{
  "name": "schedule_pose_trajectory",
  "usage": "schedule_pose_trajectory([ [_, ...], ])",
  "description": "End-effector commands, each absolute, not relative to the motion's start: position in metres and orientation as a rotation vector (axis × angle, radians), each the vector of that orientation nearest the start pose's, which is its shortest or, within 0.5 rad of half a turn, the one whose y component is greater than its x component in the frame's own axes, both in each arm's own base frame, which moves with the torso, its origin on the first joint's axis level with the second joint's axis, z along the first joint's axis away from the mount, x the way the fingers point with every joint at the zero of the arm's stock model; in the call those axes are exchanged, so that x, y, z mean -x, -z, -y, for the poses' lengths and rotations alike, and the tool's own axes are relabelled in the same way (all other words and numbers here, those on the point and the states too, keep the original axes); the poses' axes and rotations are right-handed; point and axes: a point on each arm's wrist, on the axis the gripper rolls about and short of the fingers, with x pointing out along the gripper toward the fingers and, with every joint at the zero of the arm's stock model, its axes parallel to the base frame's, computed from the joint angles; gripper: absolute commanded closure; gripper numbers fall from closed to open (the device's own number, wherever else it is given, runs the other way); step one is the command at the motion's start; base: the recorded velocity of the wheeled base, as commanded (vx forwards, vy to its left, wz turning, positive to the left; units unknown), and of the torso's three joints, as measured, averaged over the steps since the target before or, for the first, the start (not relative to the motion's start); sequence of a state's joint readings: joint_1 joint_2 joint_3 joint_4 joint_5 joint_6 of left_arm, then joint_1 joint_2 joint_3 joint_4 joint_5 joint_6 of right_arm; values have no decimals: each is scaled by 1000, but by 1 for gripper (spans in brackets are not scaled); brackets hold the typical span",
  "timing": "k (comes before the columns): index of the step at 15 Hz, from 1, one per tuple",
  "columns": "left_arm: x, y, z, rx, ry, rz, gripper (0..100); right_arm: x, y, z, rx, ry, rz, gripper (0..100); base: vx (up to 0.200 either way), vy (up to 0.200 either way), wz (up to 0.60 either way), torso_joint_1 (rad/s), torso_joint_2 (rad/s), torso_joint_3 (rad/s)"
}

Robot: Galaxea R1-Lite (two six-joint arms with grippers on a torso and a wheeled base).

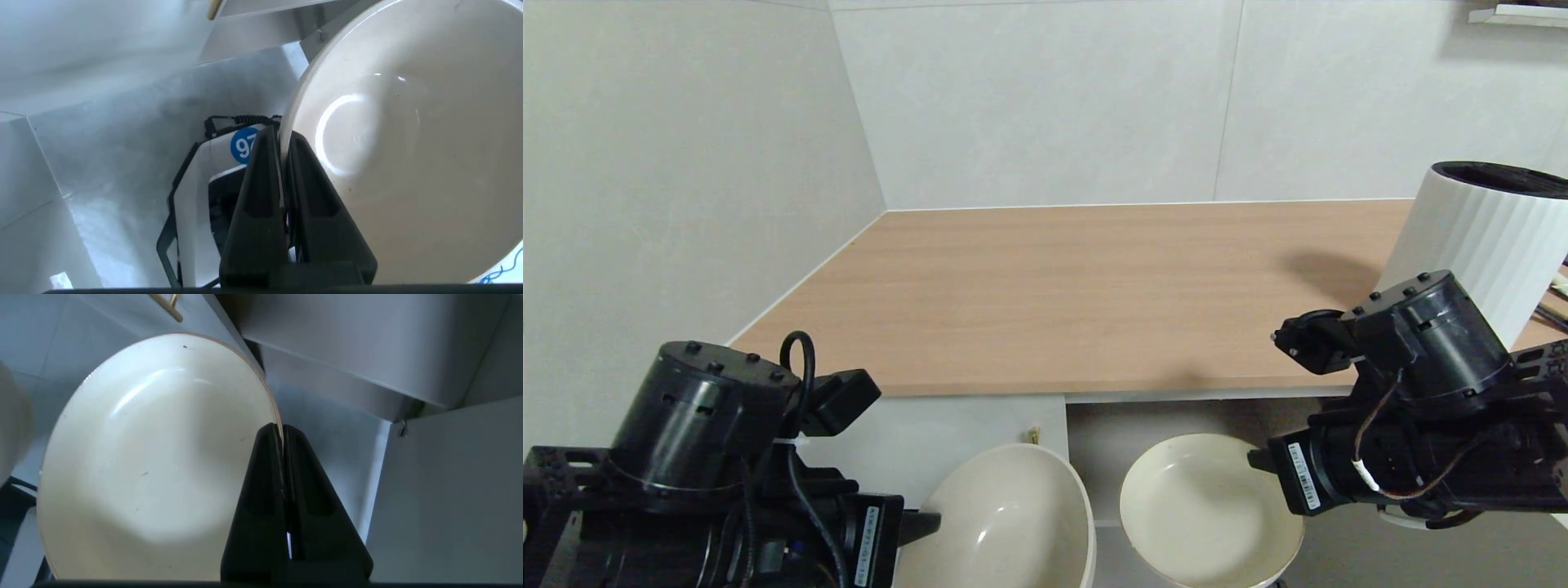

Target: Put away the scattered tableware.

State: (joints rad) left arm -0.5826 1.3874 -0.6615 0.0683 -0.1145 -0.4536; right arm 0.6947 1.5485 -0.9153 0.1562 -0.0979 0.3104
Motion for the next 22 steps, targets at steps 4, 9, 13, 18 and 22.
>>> schedule_pose_trajectory([
  [4,-166,-159,113,221,461,-932,100,-194,-181,-162,41,-450,-824,100,0,0,0,-38,90,61],
  [9,-167,-158,113,219,459,-937,100,-194,-181,-162,43,-449,-824,100,0,0,0,-168,427,262],
  [13,-167,-158,113,219,459,-937,100,-196,-178,-163,49,-446,-835,100,0,0,0,-160,460,294],
  [18,-167,-157,113,218,458,-942,100,-196,-177,-164,50,-446,-838,100,0,0,0,-110,429,310],
  [22,-167,-157,113,218,458,-942,100,-196,-177,-164,51,-447,-838,100,0,0,0,-25,96,63],
])
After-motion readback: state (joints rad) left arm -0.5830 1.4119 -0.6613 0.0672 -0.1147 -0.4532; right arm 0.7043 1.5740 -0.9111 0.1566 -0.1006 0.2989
